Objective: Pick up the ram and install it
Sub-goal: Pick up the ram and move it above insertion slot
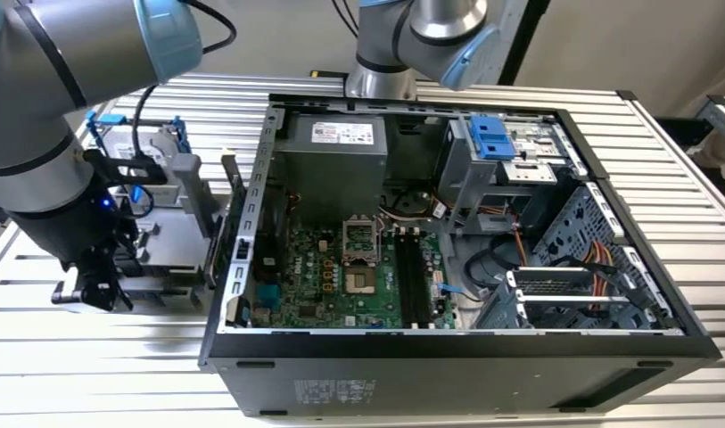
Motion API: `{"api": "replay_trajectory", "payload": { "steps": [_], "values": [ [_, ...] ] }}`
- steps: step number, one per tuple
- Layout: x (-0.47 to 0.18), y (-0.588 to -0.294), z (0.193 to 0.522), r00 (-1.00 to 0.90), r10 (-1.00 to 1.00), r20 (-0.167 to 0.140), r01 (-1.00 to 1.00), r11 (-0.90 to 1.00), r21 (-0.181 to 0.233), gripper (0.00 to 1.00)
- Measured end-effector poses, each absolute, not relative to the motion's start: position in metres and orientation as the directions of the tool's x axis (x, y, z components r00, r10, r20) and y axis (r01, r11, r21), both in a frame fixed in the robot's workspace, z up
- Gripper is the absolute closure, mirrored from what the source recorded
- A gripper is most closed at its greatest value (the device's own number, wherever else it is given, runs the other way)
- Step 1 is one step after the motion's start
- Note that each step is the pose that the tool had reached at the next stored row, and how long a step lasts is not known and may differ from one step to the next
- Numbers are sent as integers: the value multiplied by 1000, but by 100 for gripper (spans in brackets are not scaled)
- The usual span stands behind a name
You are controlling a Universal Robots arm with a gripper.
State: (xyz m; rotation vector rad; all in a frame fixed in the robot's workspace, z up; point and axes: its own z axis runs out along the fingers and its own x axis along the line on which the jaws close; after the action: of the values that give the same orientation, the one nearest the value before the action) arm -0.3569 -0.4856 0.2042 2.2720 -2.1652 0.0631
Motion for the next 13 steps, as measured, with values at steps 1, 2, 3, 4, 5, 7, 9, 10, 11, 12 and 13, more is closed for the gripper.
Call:
{"api": "replay_trajectory", "payload": {
  "steps": [1,2,3,4,5,7,9,10,11,12,13],
  "values": [
    [-357,-486,203,50,-998,28,-998,-50,-26,0],
    [-357,-486,202,50,-998,25,-998,-51,-26,0],
    [-357,-486,201,50,-998,24,-998,-51,-26,0],
    [-357,-486,200,50,-998,24,-998,-51,-27,0],
    [-358,-486,199,49,-999,23,-998,-50,-27,0],
    [-359,-486,198,46,-999,23,-999,-47,-27,0],
    [-359,-486,197,42,-999,23,-999,-43,-26,0],
    [-360,-486,196,39,-999,23,-999,-40,-27,0],
    [-360,-485,196,37,-999,23,-999,-37,-26,0],
    [-360,-485,195,34,-999,23,-999,-35,-26,0],
    [-360,-485,195,32,-999,23,-999,-33,-26,0]
  ]
}}
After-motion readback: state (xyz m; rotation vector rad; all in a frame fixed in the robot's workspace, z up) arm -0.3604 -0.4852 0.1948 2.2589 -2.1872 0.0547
